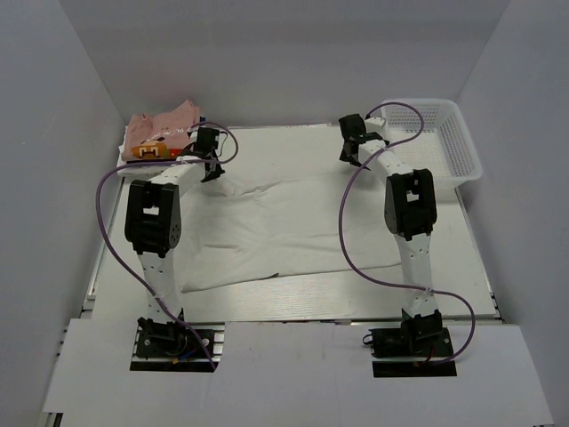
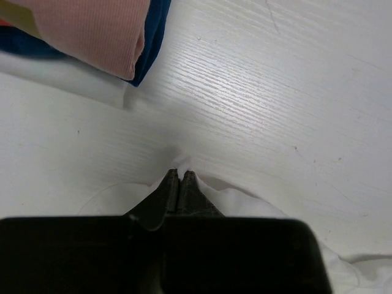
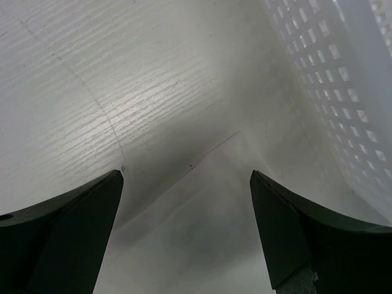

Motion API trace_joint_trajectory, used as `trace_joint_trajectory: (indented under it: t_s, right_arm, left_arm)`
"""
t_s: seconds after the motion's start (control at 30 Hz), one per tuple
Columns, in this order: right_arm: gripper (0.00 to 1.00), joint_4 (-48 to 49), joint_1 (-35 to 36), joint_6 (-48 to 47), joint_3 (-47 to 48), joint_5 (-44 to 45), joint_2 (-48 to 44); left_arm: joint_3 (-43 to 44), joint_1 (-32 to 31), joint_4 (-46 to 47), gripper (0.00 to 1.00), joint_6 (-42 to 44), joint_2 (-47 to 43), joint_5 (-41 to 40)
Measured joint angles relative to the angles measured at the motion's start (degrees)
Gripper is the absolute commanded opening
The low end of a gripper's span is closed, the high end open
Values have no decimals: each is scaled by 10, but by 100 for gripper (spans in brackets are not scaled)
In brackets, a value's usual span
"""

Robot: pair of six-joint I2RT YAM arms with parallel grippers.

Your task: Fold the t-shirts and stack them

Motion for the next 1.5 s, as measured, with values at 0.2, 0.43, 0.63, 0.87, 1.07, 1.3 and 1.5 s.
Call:
trace_joint_trajectory:
  t_s: [0.2, 0.43, 0.63, 0.87, 1.07, 1.3, 1.5]
  right_arm:
    - [90, 4, -3, 18, 5, 0, 30]
    - [69, 4, -5, 37, 21, -10, 42]
    - [14, 26, -4, 50, -71, -6, -9]
    - [0, 21, -4, 46, -103, 6, -29]
    - [0, 24, -4, 22, -110, 5, -39]
    - [0, 66, 5, -15, -292, -10, -207]
    - [0, 116, 17, -32, -433, -32, -350]
  left_arm:
    - [-9, 0, 3, 0, 2, -23, 2]
    - [-65, -5, 2, 0, 2, -76, 4]
    - [-79, -9, 4, 0, 2, -96, 7]
    - [-100, -9, 0, 0, 1, -129, 13]
    - [-116, -9, -12, 0, -12, -177, 18]
    - [-236, -9, -19, 0, -66, -296, 38]
    - [-375, -9, -40, 0, -120, -436, 68]
